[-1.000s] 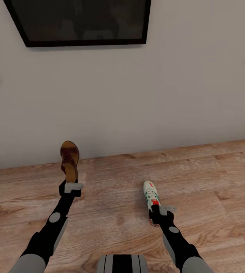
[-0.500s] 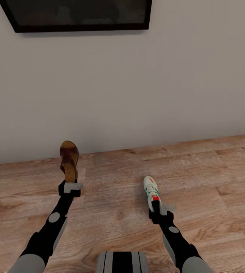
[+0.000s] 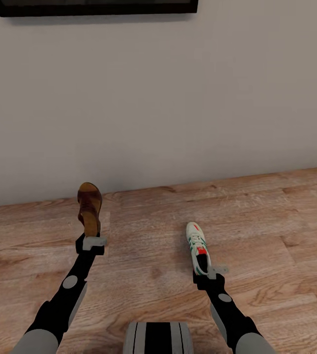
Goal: Pick up the two gym shoes and the two sandals from the corridor floor and place them onto the hallstand (shoe rack) in the corridor, making sure they are on the rack and not on the floor. Arrange them so the two gym shoes are next to each other and the two sandals are next to each other.
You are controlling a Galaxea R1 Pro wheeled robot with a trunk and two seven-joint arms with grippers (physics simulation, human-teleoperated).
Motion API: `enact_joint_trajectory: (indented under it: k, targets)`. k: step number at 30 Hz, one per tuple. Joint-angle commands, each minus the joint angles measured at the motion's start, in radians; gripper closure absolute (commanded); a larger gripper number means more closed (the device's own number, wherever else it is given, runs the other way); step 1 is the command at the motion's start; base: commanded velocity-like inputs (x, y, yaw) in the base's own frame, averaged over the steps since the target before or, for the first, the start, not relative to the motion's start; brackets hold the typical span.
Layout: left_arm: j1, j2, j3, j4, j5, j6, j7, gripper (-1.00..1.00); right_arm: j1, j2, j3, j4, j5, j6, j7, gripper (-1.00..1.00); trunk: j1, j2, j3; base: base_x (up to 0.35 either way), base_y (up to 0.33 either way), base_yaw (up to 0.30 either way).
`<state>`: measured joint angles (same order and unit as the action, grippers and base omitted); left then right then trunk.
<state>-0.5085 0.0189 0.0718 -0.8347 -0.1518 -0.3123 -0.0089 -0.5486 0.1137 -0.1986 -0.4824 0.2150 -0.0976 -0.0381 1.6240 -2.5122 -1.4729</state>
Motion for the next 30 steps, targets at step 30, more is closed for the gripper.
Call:
enact_joint_trajectory:
  k: [30]
  targets:
    - [0.000,-0.001,0.004,0.020,-0.012,-0.002,0.000,1.00,-0.001,0.001,-0.007,0.001,0.010,-0.004,0.000,-1.00,0.008,-0.005,-0.075,0.000,0.000,0.000]
